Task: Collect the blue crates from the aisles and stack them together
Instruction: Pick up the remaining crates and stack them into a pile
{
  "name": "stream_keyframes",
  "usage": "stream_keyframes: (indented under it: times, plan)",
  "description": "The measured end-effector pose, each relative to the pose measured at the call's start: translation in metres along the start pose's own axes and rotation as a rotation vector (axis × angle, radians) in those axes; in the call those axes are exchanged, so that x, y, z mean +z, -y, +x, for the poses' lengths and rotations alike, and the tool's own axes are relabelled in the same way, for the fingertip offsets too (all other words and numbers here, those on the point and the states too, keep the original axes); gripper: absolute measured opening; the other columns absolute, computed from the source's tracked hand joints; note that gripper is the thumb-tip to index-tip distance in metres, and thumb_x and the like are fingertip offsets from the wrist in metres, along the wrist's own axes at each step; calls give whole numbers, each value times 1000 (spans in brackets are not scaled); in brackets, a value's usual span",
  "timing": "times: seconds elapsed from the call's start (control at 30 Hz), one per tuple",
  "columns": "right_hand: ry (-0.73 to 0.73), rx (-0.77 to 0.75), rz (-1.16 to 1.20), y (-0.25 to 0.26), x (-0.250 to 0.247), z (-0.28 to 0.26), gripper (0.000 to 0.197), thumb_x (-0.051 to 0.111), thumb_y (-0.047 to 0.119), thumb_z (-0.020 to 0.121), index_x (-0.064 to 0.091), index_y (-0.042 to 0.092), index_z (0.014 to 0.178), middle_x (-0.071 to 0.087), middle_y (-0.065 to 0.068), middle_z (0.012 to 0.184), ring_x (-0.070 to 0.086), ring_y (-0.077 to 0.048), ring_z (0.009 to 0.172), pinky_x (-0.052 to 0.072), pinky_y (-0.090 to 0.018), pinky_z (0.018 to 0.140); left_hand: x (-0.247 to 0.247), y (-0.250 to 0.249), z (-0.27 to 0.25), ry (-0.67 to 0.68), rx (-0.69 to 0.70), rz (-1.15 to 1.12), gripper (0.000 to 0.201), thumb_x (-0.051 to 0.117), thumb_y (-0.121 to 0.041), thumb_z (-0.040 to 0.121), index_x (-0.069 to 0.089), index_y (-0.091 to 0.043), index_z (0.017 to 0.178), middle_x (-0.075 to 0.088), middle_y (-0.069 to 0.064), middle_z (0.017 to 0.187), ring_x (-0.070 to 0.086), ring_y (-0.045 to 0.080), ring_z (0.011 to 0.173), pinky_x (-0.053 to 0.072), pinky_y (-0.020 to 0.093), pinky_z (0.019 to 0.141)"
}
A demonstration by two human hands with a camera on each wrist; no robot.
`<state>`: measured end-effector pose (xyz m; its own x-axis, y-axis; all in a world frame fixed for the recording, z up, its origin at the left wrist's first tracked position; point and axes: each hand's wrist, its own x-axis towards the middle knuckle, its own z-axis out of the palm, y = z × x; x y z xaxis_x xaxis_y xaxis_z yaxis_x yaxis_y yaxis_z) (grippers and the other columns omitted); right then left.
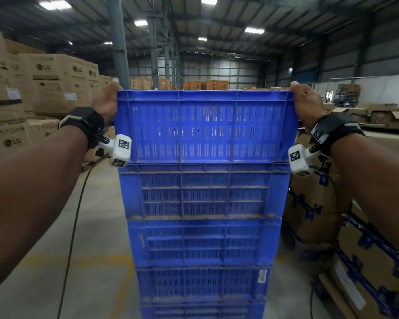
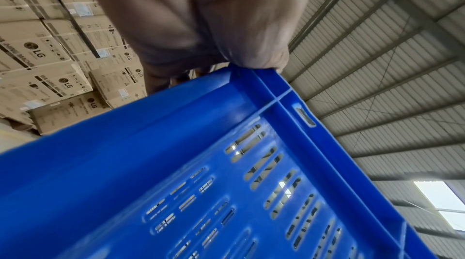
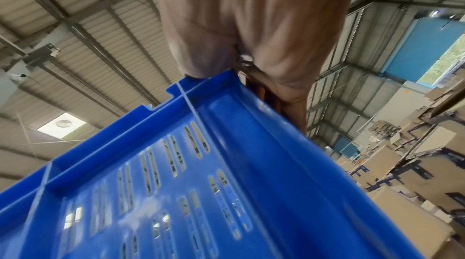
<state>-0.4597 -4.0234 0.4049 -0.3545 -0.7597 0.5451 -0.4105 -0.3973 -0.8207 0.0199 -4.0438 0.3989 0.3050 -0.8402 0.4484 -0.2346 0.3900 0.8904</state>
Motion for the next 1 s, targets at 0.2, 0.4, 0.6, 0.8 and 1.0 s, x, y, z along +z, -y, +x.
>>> stream_keyframes:
  times: [0.2, 0.4, 0.6, 0.8, 1.0]
  plan:
    - [-67, -33, 56, -6, 12, 2, 43, 42, 50, 91, 65, 19, 110, 61, -2, 102, 58, -19, 90, 45, -34, 77, -9, 4, 3, 5, 27, 15, 43, 41, -69, 86, 61, -31, 82, 66, 3, 88, 64, 25, 86, 50, 39, 75]
    - [-8, 67, 77, -5, 1, 10, 46, 45, 48, 86, 68, 18, 113, 67, -8, 102, 64, -28, 91, 48, -36, 74, 0, 5, 0, 58, 73, 37, 51, 37, -72, 83, 60, -27, 92, 66, 11, 99, 65, 36, 103, 51, 46, 82]
    - [5, -70, 53, -8, 8, -2, 38, 41, 57, 93, 61, 26, 98, 57, -5, 99, 55, -17, 81, 43, -32, 69, -10, 7, 6, 19, 54, 110, 63, 31, -73, 67, 55, -26, 101, 62, 11, 107, 62, 35, 103, 52, 49, 81]
    - [93, -45, 19, -21, -11, 17, 50, 43, 72, 86, 57, 24, 88, 59, -10, 91, 58, -27, 80, 51, -45, 70, -5, 21, 21, 23, 118, 108, 46, 29, -77, 83, 58, -41, 87, 66, 14, 111, 63, 39, 109, 52, 61, 94]
    - [70, -28, 25, -7, -3, -7, 54, 38, 70, 94, 56, 23, 110, 59, 0, 90, 58, -18, 78, 49, -34, 67, -17, 21, 24, 43, 119, 168, 35, 33, -69, 90, 54, -42, 97, 64, 11, 116, 64, 34, 106, 53, 62, 92]
